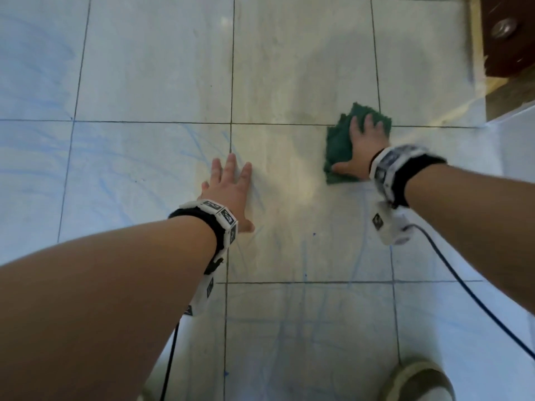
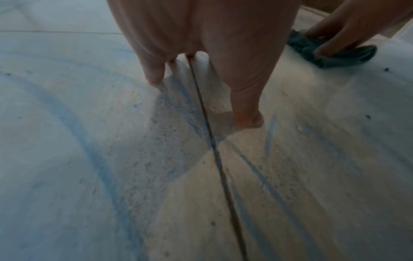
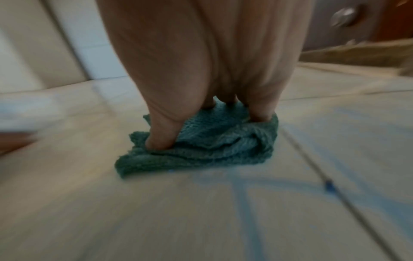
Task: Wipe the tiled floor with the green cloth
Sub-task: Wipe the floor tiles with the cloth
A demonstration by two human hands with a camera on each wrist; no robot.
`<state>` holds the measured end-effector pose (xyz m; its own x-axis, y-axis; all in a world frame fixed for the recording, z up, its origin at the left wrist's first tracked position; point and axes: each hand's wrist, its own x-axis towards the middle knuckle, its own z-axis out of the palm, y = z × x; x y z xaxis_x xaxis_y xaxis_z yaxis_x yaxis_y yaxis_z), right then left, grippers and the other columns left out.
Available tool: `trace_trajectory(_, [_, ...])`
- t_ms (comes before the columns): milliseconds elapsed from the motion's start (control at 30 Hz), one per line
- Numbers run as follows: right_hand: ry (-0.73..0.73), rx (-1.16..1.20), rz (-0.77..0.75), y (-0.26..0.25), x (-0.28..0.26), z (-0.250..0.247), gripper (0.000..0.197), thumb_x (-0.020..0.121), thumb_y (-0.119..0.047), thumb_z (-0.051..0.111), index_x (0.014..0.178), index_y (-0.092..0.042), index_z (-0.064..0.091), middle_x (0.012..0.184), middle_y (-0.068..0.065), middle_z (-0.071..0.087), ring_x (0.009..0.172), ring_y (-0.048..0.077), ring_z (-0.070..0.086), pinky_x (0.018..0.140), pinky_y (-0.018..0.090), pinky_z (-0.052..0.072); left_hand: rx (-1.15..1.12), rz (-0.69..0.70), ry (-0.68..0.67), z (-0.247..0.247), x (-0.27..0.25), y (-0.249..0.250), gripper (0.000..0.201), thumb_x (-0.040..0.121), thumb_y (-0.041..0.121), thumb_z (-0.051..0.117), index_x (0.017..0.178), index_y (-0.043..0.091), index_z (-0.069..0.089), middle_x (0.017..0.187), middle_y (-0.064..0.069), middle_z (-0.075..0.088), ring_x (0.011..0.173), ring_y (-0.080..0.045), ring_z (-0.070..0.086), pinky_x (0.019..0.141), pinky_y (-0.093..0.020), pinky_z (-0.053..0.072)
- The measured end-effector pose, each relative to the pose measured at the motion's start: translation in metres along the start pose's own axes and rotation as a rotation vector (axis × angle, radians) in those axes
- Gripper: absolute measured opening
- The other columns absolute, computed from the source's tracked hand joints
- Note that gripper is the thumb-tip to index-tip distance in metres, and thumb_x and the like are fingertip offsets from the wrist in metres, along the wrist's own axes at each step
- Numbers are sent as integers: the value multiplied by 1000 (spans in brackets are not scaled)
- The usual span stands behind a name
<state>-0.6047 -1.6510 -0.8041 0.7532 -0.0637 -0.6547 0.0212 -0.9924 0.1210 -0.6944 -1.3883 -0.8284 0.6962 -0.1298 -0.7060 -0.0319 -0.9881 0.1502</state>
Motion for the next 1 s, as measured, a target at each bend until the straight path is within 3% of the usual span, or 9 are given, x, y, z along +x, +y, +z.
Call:
trace_trajectory(100, [-78, -135, -349, -57, -64, 39, 116, 87, -54, 67, 156, -10, -15, 162, 20, -21, 150, 41, -14, 121, 45, -2, 6, 1, 8, 0, 0, 1, 127, 75, 40, 83, 155, 26, -15, 159, -4, -32, 147, -32, -25, 120, -52, 7])
trace_trajectory(200, [-166, -220, -558, -110, -122, 92, 119, 86, -45, 72, 155, -14, -19, 161, 9, -29, 149, 34, -23, 123, 46, 3, 24, -4, 9, -2, -2, 2, 127, 76, 40, 83, 156, 26, -15, 159, -6, -31, 147, -33, -24, 120, -52, 6])
trace_trajectory(300, [-184, -198, -545, -112, -123, 102, 122, 84, -45, 74, 155, -16, -20, 160, 4, -31, 149, 29, -25, 122, 45, 10, 28, -9, 13, -3, -3, 3, 126, 77, 39, 83, 156, 25, -14, 160, -7, -30, 148, -34, -23, 121, -53, 7])
trace_trajectory(400, [-101, -163, -464, -81, -99, 83, 121, 83, -50, 73, 156, -15, -17, 161, 11, -27, 150, 33, -20, 122, 41, 2, 22, 6, 34, -1, -6, 2, 126, 76, 41, 83, 156, 24, -12, 161, -7, -27, 148, -33, -21, 121, -54, 9])
trace_trajectory(500, [-20, -60, -194, -25, -65, 60, 121, 84, -57, 70, 157, -8, -13, 162, 22, -19, 150, 41, -12, 122, 44, -1, 26, 10, 62, 3, -9, 0, 123, 76, 42, 82, 157, 24, -10, 162, -6, -25, 149, -33, -20, 122, -52, 10])
trace_trajectory(633, [-29, 65, 99, 15, -50, 57, 122, 83, -64, 66, 157, -9, -14, 163, 22, -14, 150, 44, -5, 123, 48, 7, 27, 9, 110, 11, -14, -1, 119, 78, 44, 79, 158, 22, -6, 163, -9, -20, 149, -35, -18, 122, -51, 12])
trace_trajectory(767, [-49, -46, -108, -35, -96, 78, 119, 86, -66, 60, 155, -6, -18, 161, 24, -20, 149, 44, -13, 123, 48, 0, 34, 42, 90, 15, -18, 4, 121, 76, 42, 81, 157, 23, -6, 163, -8, -19, 150, -33, -16, 122, -51, 14])
trace_trajectory(900, [-165, -81, -424, -102, -148, 123, 119, 86, -53, 69, 155, -17, -21, 159, 10, -33, 148, 35, -26, 122, 46, 6, 75, 60, 80, 22, -18, 7, 116, 80, 42, 78, 157, 23, -7, 163, -9, -21, 150, -32, -16, 122, -51, 12])
trace_trajectory(1000, [-147, -131, -491, -102, -146, 131, 120, 85, -53, 70, 155, -19, -21, 159, 8, -32, 148, 33, -26, 122, 44, 4, 85, 58, 83, 22, -19, 12, 115, 81, 37, 78, 157, 24, -7, 162, -7, -22, 150, -31, -17, 122, -50, 12])
